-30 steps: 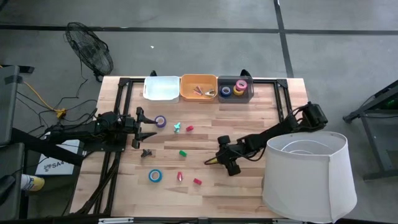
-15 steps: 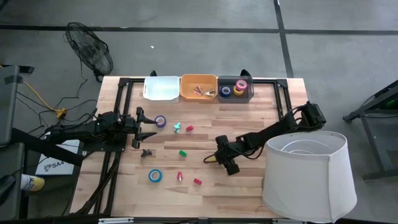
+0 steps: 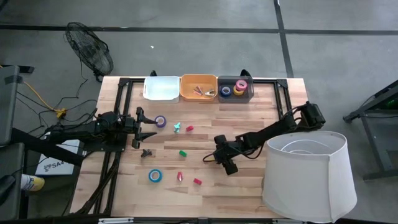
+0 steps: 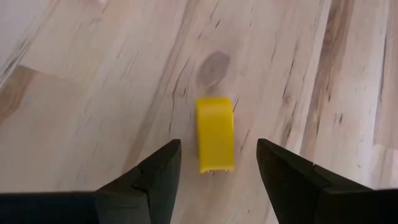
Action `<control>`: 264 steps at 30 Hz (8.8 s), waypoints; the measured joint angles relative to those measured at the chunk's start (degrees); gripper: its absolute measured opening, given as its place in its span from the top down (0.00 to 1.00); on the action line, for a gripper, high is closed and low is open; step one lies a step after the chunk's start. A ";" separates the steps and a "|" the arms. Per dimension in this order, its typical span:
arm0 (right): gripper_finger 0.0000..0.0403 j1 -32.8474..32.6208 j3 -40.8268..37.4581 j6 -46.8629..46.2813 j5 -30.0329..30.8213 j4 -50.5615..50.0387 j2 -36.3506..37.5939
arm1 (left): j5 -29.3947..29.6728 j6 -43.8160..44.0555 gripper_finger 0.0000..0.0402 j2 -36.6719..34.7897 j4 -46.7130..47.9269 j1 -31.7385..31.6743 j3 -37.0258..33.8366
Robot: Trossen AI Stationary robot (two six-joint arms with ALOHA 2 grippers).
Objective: Pick and place Stapler, Stapler remover, tape
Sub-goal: Put the yellow stapler into the white bin, then put the blue staple remover into the orange bin
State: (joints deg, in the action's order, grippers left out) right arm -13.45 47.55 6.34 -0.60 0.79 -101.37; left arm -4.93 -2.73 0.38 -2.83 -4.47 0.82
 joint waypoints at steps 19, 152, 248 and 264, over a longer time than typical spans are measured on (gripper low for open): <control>0.62 -0.04 0.07 -0.27 -0.79 1.13 -1.08 | -0.02 -0.01 0.45 0.00 0.00 0.00 0.00; 0.84 20.57 9.38 10.68 -6.80 41.56 -1.06 | 10.45 -12.02 0.45 62.40 -38.25 -0.07 22.53; 0.57 22.18 9.38 2.00 14.59 19.08 0.97 | 7.03 -4.07 0.81 65.32 -12.76 -45.22 22.60; 0.57 22.21 9.35 2.55 10.35 14.65 0.97 | 4.85 -5.46 0.56 71.89 -19.60 -45.05 22.60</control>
State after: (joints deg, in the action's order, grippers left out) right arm 8.75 56.90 8.89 9.75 15.44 -100.40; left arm -0.08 -8.19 72.27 -22.43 -49.52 23.42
